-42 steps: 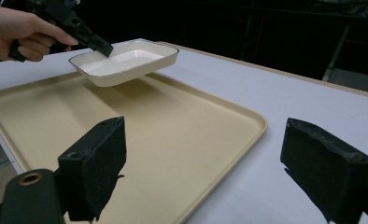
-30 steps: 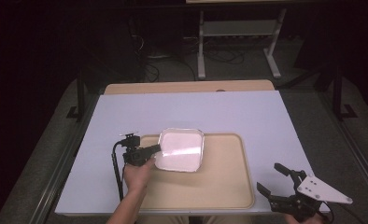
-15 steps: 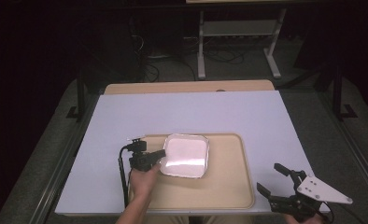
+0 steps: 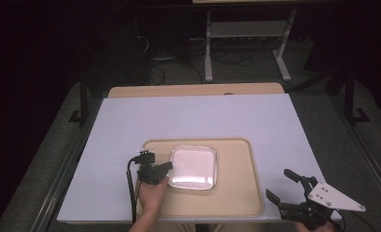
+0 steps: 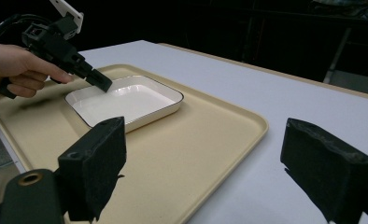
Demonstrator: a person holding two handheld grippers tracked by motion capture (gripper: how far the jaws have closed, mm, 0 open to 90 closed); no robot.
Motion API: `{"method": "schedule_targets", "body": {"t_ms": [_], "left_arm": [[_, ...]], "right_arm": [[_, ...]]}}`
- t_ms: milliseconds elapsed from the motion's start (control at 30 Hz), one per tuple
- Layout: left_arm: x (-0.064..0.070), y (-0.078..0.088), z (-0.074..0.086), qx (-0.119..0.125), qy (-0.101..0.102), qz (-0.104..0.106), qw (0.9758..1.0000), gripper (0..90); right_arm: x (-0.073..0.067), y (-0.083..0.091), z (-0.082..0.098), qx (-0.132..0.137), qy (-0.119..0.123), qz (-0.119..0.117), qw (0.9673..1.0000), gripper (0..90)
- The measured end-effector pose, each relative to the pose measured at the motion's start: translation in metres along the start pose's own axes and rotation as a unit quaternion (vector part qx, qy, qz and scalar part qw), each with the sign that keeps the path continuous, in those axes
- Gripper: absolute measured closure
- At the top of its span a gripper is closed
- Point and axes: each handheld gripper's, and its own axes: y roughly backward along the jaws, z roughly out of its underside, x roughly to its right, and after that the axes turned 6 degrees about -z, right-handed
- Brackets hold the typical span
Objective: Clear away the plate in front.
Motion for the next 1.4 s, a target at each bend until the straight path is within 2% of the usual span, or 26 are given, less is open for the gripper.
{"method": "schedule_targets", "body": {"t_ms": [333,567,967,1400], "left_arm": [[0.004,0.007,0.011,0.013,0.001,-0.019,0.9997,87.6],[0.005,0.009,0.016,0.018,0.013,-0.020,0.9996,87.4],[0.008,0.010,0.020,0.026,0.021,-0.030,0.9990,87.1],[0.013,0.009,0.027,0.038,0.018,-0.035,0.9985,86.9]], "right_arm": [[0.000,0.000,0.000,0.002,0.000,-0.001,1.0000,13.5],[0.001,0.000,0.000,0.002,0.000,-0.002,1.0000,13.5],[0.003,0.000,0.001,0.004,-0.006,0.000,1.0000,13.4],[0.002,0.000,0.001,0.004,-0.005,-0.003,1.0000,13.5]]}}
